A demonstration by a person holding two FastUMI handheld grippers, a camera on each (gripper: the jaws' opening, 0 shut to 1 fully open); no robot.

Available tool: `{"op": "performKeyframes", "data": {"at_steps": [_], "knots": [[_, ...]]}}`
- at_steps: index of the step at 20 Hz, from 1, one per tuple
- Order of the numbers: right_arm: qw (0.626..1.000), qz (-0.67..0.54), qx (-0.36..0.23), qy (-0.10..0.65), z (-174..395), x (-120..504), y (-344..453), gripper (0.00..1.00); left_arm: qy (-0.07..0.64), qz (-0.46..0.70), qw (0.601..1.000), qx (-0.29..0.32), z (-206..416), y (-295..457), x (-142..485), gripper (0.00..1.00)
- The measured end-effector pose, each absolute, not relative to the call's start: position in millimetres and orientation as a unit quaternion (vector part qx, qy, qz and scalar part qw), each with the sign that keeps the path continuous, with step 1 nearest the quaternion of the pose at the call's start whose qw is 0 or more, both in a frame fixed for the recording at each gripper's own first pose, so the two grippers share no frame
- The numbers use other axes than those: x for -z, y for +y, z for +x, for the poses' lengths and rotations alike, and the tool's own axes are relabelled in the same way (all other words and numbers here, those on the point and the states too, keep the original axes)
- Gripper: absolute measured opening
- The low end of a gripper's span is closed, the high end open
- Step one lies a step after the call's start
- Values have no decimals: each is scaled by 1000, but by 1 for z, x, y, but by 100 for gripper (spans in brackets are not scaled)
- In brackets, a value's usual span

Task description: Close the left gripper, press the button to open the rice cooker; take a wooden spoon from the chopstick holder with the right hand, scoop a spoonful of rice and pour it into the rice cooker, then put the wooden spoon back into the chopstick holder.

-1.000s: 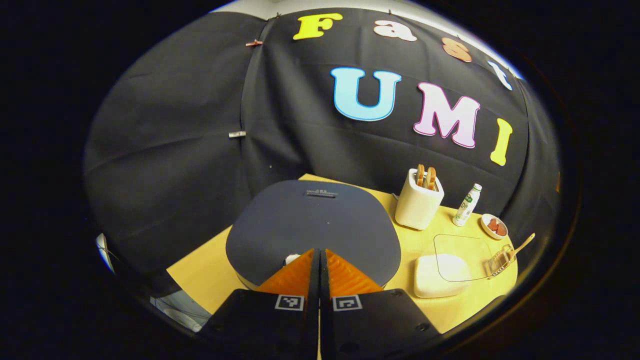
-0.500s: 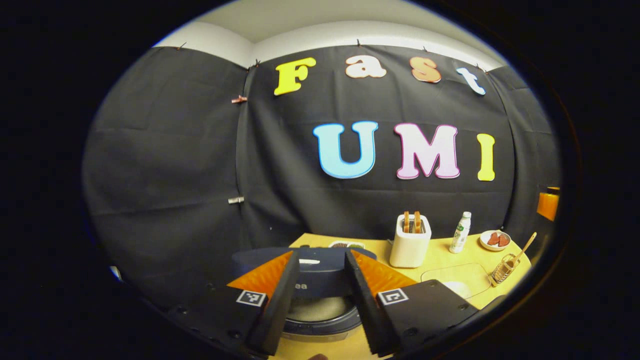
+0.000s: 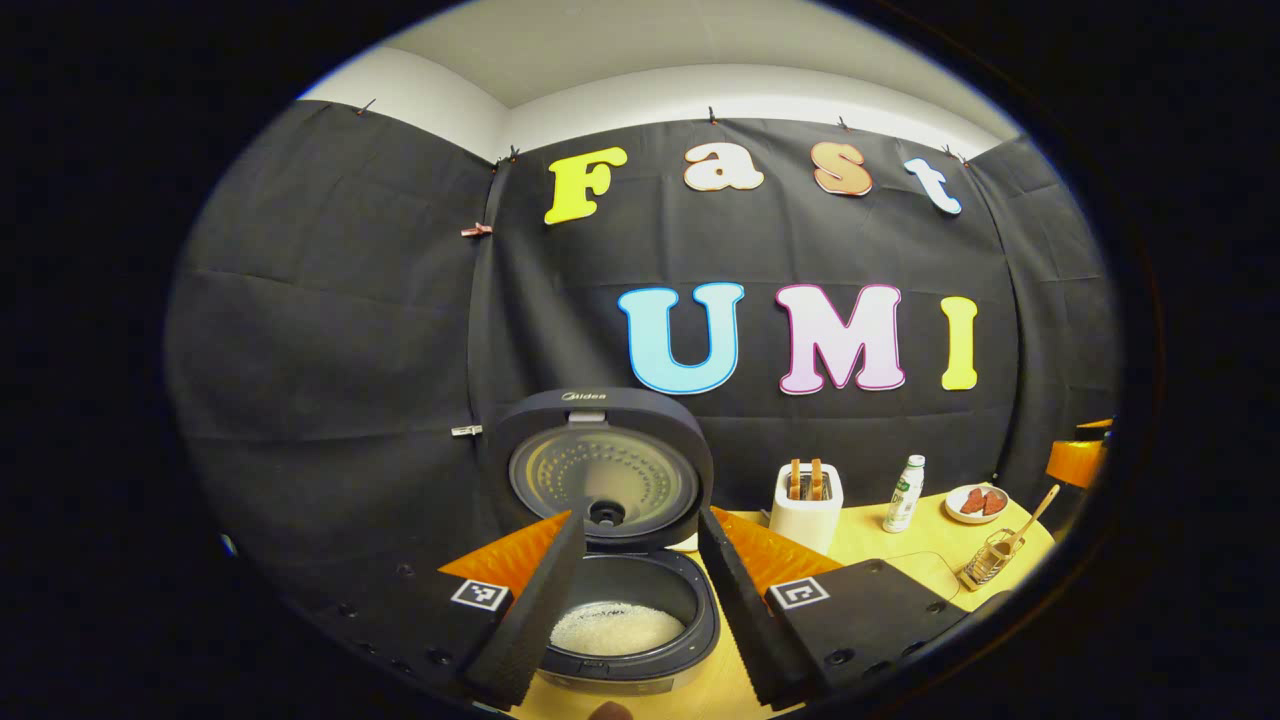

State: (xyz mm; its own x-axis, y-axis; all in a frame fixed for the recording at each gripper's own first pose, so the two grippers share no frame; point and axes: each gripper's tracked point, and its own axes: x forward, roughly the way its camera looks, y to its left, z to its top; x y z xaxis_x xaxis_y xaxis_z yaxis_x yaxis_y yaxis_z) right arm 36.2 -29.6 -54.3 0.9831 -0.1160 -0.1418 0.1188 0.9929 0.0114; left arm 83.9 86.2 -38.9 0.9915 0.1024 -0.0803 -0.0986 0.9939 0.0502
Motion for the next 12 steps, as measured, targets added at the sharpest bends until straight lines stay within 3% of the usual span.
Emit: {"op": "performKeyframes", "data": {"at_steps": [4,8,12], "knots": [[987,33,120,98,35,79,-92,93,44,21,997,-52,74,74,35,90],[971,78,184,128,35,114,-167,93,43,21,998,-52,65,59,32,92],[967,81,190,149,45,150,-209,94,50,25,997,-54,54,40,32,93]]}}
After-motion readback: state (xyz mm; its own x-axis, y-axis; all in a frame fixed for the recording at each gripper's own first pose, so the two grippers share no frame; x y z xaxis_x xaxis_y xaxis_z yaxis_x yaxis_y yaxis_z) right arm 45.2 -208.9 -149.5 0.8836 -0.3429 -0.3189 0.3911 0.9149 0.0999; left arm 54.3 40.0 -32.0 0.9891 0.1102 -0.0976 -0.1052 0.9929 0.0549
